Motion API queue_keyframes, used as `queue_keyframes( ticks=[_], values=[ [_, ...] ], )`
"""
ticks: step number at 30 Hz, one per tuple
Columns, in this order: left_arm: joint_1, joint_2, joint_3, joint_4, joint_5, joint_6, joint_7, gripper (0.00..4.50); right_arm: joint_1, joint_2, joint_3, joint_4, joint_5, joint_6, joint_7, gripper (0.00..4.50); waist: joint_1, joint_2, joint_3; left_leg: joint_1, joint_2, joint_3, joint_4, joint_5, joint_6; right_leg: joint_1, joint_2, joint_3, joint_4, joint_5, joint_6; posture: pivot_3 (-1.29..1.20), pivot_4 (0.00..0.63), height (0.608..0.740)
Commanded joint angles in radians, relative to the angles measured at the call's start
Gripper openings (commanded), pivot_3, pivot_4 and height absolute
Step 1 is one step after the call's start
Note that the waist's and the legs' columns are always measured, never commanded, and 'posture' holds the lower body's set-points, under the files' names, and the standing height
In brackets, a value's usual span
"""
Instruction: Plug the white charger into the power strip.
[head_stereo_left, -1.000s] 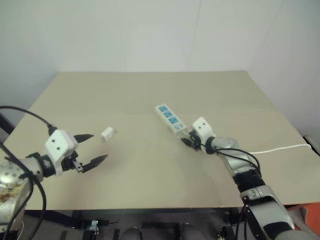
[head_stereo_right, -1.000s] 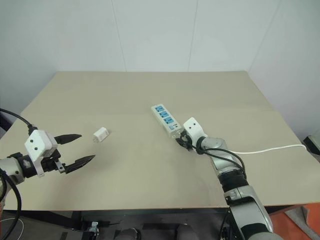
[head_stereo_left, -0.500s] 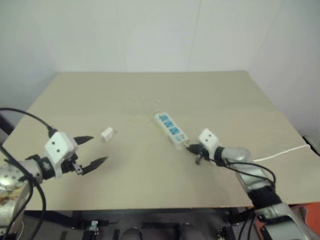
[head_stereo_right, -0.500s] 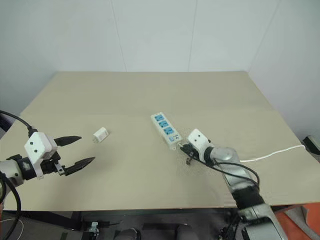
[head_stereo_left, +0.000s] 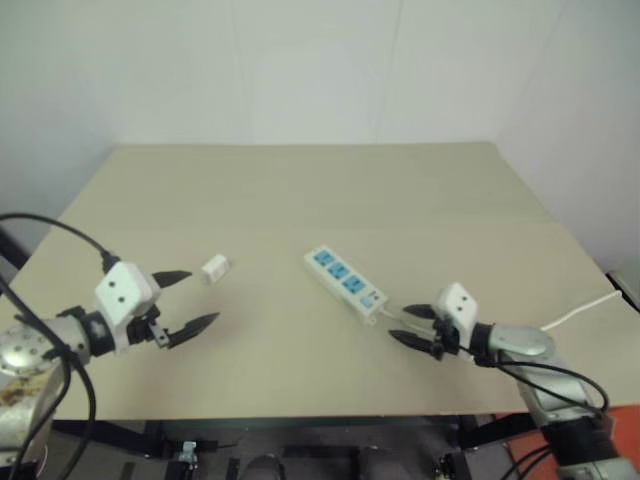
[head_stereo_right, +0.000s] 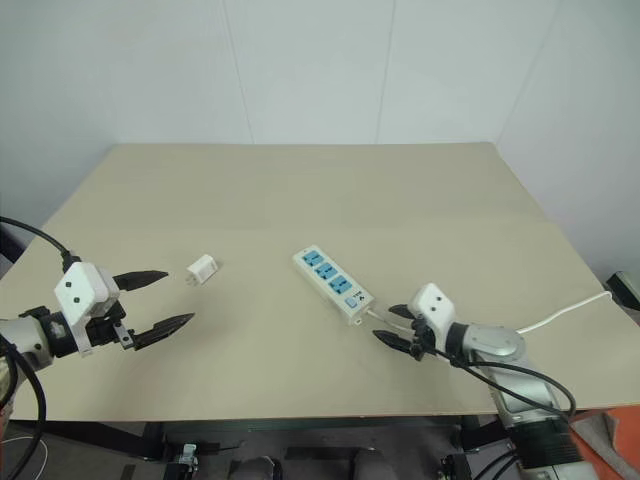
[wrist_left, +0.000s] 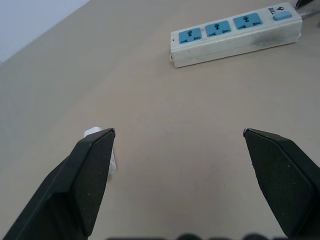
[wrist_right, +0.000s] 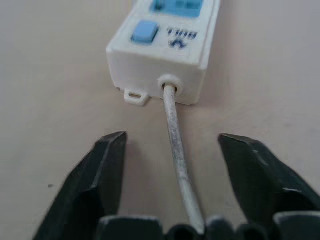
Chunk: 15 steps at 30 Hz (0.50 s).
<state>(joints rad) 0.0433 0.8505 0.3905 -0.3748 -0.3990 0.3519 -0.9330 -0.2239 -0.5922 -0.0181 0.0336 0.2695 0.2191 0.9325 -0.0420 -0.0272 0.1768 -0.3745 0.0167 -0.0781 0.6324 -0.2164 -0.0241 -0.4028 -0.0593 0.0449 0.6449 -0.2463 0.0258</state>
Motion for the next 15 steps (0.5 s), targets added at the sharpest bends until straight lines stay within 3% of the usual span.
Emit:
queue_keyframes(
  ticks=[1, 3, 5, 9, 15],
  values=[
    [-0.001, 0.011, 0.022, -0.007, -0.015, -0.012, -0.005, 4.5, -0.016, 0.091, -0.062, -0.049, 0.048, -0.076, -0.094, 4.48, -0.004, 0.0, 0.0, 0.0, 0.0, 0.0, 0.0, 0.0, 0.0, 0.0, 0.0, 0.0, 0.0, 0.0, 0.0, 0.0, 0.15, 0.74],
    [-0.005, 0.012, 0.019, -0.003, -0.014, -0.012, -0.006, 4.5, -0.038, 0.207, -0.075, -0.068, 0.033, -0.092, -0.238, 4.48, -0.009, 0.0, 0.0, 0.002, 0.002, 0.0, 0.0, 0.0, 0.0, 0.0, 0.002, 0.0, 0.001, 0.0, 0.0, 0.0, 0.15, 0.74],
    [-0.008, 0.013, 0.017, -0.001, -0.015, -0.012, -0.008, 4.5, -0.036, 0.274, -0.058, -0.094, 0.017, -0.11, -0.286, 4.48, -0.01, 0.001, 0.0, 0.002, 0.003, 0.0, -0.001, 0.0, 0.0, -0.001, 0.004, 0.001, 0.002, 0.0, 0.0, 0.0, 0.15, 0.74],
    [-0.021, 0.016, 0.009, 0.006, -0.014, -0.011, -0.012, 4.5, -0.028, 0.341, 0.041, -0.08, -0.074, -0.153, -0.338, 4.48, -0.001, 0.002, 0.001, 0.002, 0.002, 0.0, -0.002, 0.0, 0.0, -0.001, 0.003, 0.001, 0.002, 0.0, -0.001, 0.0, 0.15, 0.74],
    [-0.025, 0.016, 0.01, 0.01, -0.014, -0.012, -0.018, 4.5, -0.059, 0.374, 0.086, 0.01, -0.123, -0.175, -0.376, 4.48, 0.0, 0.002, 0.001, 0.001, 0.001, 0.0, -0.002, 0.0, 0.0, -0.001, 0.001, 0.001, 0.001, 0.0, -0.001, 0.0, 0.15, 0.74]
  ],
)
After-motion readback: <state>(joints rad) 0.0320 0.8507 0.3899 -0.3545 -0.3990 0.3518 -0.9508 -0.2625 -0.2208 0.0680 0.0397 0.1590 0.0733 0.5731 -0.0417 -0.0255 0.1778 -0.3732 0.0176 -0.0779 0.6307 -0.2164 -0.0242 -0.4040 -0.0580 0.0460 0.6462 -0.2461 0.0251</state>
